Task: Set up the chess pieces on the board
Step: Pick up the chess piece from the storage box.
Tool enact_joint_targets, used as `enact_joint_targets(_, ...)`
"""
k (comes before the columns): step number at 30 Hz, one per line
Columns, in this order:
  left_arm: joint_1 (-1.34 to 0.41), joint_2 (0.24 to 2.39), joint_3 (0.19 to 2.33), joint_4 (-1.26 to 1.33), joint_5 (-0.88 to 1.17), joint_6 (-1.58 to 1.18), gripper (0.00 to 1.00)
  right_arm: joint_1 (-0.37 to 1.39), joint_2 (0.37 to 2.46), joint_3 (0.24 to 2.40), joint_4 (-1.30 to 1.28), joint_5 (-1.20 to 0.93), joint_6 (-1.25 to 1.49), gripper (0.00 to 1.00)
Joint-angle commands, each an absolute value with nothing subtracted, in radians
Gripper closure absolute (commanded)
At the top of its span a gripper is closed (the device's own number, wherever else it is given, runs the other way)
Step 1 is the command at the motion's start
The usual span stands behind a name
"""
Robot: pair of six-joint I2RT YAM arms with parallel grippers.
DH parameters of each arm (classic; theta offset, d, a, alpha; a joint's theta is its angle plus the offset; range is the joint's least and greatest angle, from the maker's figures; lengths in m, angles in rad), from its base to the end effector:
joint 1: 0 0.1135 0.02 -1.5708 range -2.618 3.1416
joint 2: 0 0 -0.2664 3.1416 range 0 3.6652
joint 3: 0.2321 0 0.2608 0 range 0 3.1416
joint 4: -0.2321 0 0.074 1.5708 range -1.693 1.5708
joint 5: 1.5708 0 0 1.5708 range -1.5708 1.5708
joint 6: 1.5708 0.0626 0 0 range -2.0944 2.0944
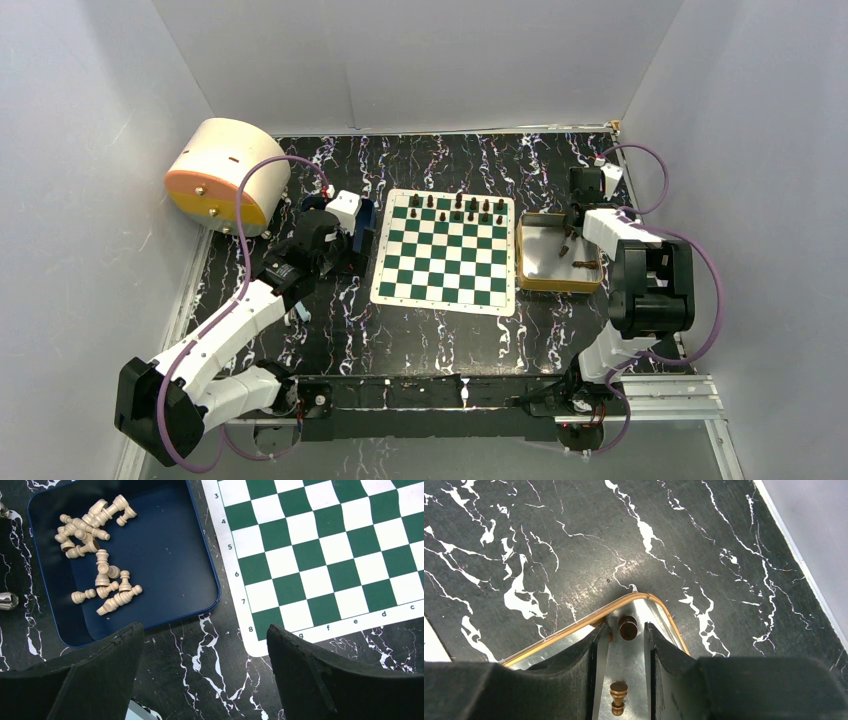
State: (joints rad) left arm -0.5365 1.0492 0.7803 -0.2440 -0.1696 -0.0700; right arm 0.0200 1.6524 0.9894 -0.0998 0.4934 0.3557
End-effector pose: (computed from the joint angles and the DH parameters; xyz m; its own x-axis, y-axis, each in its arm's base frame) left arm 0.2341 -0.1269 0.2683 -0.4471 0.1857 -0.8750 0.3470 0.9376 0.0217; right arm 0.3725 -0.0222 0.1809 -0.5345 0.2961 -0.7916 0.5450 0.8367 -0.0550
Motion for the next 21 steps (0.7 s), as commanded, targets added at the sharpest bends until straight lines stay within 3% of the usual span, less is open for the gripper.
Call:
enact_joint_targets(1,-0.535,1.041,0.793,-0.239,-0.188,-0.059,0.1,0.011,1.676,0.998,-0.042,0.484,0.365,0.6)
enact_joint_targets(21,-0.535,1.045,0.796,-0.238,-0.19,-0.057,0.1,-0.014,1.721,0.992,-0.037,0.486,0.37,0.64)
